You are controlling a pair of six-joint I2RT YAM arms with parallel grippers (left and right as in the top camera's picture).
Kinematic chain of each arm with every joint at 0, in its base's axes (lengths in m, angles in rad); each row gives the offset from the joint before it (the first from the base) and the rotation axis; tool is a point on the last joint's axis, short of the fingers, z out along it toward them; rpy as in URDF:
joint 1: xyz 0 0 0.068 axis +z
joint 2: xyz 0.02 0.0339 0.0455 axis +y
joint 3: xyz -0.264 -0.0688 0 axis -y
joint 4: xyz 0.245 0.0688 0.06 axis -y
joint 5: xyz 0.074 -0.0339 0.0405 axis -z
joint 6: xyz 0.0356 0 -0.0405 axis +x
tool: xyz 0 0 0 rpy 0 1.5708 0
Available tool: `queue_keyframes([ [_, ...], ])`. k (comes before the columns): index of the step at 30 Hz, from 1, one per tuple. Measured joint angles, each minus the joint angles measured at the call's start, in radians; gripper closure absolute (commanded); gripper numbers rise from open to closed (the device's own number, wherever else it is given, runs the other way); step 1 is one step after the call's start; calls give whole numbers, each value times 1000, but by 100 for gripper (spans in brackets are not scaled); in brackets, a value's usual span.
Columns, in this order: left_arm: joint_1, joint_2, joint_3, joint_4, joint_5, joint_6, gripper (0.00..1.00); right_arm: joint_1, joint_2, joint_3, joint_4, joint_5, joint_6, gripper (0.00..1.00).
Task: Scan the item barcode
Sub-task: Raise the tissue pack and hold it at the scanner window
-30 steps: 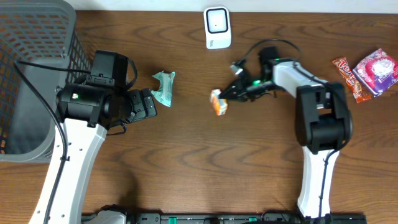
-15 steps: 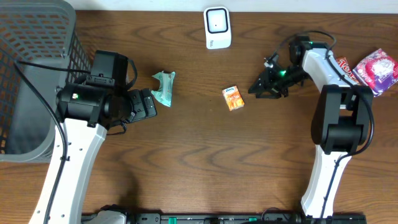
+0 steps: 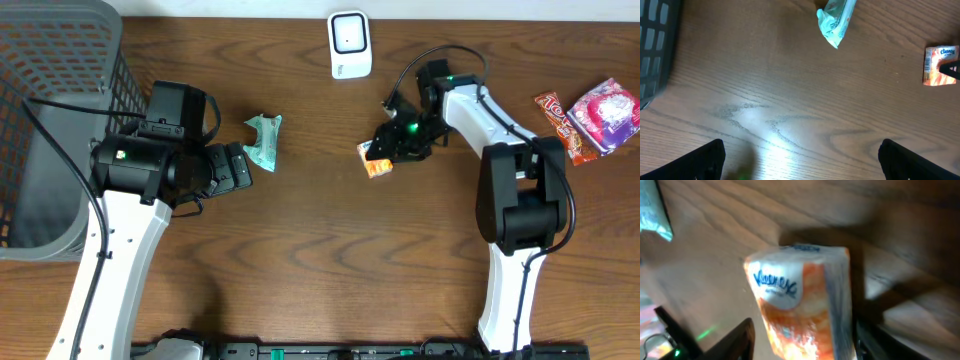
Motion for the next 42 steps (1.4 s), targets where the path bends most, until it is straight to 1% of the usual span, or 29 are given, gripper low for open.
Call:
queue_keyframes([
  [1,0,0,0,0,0,0,2,2,-5,-16,19,-4,1,69],
  [2,0,0,0,0,0,0,2,3,-9,-34,40,-6,9,86],
  [3,0,0,0,0,0,0,2,3,-11,-51,57,-9,14,99],
  [6,0,0,0,0,0,0,2,-1,-16,-91,71,-65,40,99],
  [9,0,0,0,0,0,0,2,-4,-16,-113,60,-162,43,99],
  [11,0,0,0,0,0,0,2,-10,-16,-126,51,-284,19,99],
  [12,0,0,0,0,0,0,2,-16,-16,-129,42,-413,-16,99],
  [16,0,0,0,0,0,0,2,-41,-16,-129,17,-661,-107,99],
  [22,0,0,0,0,0,0,2,-54,-16,-129,7,-784,-156,99],
  [31,0,0,0,0,0,0,2,-54,-16,-128,31,-842,-157,99],
  [33,0,0,0,0,0,0,2,-54,-16,-112,64,-817,-106,99],
  [35,0,0,0,0,0,0,2,-53,-16,-65,89,-719,-9,99],
  [38,0,0,0,0,0,0,2,-42,-16,51,93,-438,148,99],
  [42,0,0,0,0,0,0,2,6,-16,219,96,6,287,99],
])
